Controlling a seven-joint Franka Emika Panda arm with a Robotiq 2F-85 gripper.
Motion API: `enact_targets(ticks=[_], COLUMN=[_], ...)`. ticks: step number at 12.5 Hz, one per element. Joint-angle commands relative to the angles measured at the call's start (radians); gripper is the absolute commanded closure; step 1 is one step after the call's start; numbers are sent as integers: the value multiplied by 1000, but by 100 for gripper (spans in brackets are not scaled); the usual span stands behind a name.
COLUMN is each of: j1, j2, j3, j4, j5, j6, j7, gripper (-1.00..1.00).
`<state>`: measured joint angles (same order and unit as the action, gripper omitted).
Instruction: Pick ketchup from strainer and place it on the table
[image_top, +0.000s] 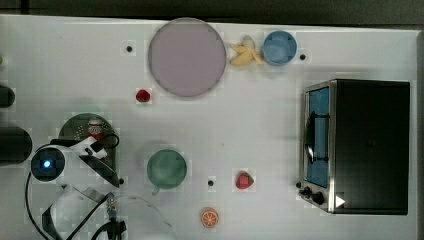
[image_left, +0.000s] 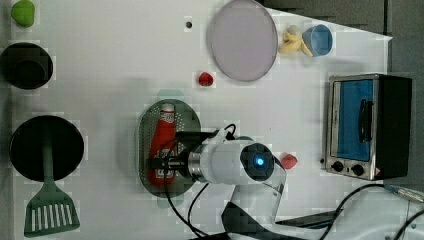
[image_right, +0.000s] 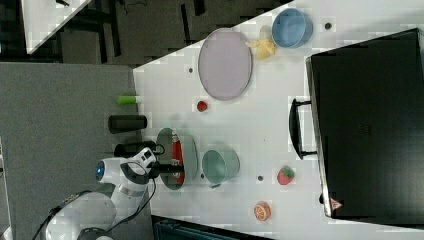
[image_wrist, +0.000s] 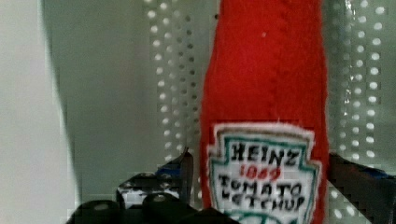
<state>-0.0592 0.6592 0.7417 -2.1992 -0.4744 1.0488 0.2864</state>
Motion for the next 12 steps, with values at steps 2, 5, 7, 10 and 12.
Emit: enact_targets(ticks=[2,5,7,10,12], j1=[51,51,48,17,-17], j2=[-7,-17,-31,-111,-198], j3=[-35,-29,-18,49,108], j4=[48,45,45,48,67], j5=[-7,-6,-6,1,55], j6=[-6,-21,-26,-61,-136], j7=[98,98,98,98,98], gripper=[-43,-19,-19,-19,-19])
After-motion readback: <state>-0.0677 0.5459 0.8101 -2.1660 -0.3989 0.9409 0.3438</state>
